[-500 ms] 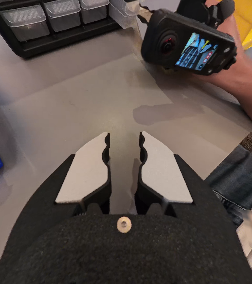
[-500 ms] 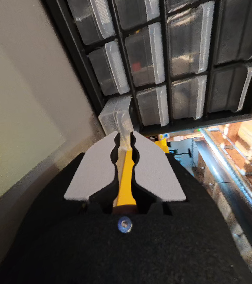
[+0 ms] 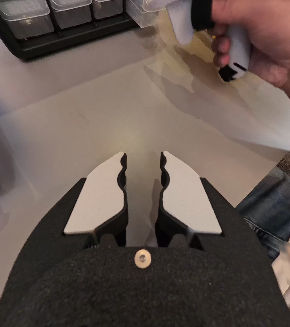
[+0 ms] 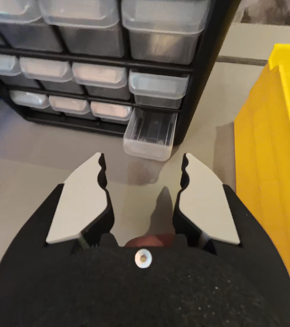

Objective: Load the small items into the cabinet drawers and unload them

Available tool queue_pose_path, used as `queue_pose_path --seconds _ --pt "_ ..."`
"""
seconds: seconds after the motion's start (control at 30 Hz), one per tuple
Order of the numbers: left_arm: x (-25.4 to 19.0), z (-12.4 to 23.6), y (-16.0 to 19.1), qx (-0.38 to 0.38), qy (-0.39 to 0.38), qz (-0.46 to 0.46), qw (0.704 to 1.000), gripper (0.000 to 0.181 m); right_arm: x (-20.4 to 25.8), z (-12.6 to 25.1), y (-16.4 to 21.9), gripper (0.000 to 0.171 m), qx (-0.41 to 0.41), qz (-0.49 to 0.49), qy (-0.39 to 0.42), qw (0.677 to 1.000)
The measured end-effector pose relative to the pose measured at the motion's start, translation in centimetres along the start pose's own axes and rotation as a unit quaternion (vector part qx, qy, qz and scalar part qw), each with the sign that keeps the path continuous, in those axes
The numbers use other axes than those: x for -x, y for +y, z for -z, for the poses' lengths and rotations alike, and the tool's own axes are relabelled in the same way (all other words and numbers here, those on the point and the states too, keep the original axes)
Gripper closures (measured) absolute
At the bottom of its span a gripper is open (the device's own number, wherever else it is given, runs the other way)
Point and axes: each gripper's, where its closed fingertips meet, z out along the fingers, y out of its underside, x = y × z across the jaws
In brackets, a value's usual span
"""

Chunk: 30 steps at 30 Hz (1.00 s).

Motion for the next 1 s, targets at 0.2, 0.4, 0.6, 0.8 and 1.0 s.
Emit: queue_pose_path --seconds 0.2,0.4,0.6,0.8,1.0 --pt "0.4 0.0 0.2 0.004 -0.003 0.004 1.0 0.145 -0.4 -3.5 0.1 0.105 0.056 0.019 0.015 0.998" --pt "0.6 0.3 0.0 -0.002 0.0 0.01 1.0 0.145 0.2 -1.1 2.0 0.106 0.07 0.027 0.014 0.997" --pt "0.1 0.3 0.0 -0.003 0.013 0.016 1.0 0.144 0.5 0.7 3.6 0.106 0.058 0.032 0.01 0.998" --pt "-0.1 0.0 -0.1 -0.01 0.027 0.041 0.999 0.131 0.4 0.8 3.7 0.106 0.058 0.037 0.006 0.998" --pt "0.5 4.6 -6.0 -0.093 0.062 0.082 0.99 0.138 0.3 0.8 3.7 0.106 0.056 0.039 0.004 0.998"
